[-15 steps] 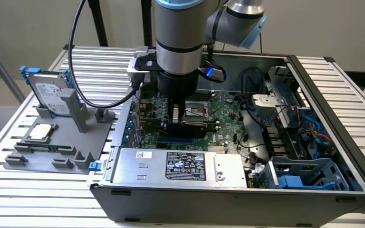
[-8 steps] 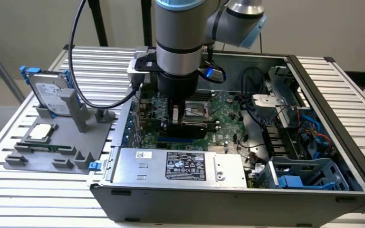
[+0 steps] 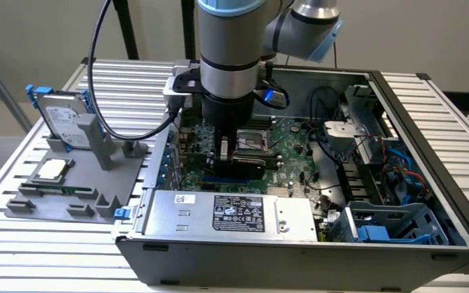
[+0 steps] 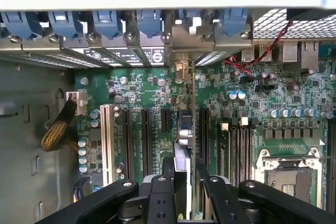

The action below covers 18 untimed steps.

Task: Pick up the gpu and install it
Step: 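Insert the gpu into the slot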

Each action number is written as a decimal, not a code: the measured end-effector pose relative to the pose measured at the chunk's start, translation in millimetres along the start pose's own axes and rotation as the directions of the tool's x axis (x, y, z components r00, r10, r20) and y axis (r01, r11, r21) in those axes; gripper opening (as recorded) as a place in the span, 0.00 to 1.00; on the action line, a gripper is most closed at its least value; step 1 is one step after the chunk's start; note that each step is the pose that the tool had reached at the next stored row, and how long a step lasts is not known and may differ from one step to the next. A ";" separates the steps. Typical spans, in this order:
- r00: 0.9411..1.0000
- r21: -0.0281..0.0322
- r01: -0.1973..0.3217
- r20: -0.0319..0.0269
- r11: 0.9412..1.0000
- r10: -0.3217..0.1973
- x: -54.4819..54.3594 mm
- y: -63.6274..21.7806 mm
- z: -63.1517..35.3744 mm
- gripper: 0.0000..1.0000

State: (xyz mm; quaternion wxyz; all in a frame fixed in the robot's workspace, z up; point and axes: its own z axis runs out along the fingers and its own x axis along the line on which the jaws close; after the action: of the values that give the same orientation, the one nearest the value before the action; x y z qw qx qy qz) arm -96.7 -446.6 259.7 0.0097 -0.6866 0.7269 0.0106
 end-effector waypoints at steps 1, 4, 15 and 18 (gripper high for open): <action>1.000 0.000 0.000 0.000 1.000 0.000 0.0 0.1 0.3 0.00; 1.000 0.000 -0.001 0.000 1.000 0.001 0.1 0.4 1.4 0.00; 1.000 0.000 0.000 -0.001 1.000 0.000 0.3 4.2 5.3 0.00; 1.000 0.000 -0.001 0.000 1.000 0.001 0.3 4.4 5.9 0.00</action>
State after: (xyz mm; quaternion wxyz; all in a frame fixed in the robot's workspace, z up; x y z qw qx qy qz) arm -101.1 -446.5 253.8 0.0096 -0.6864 0.7271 0.0106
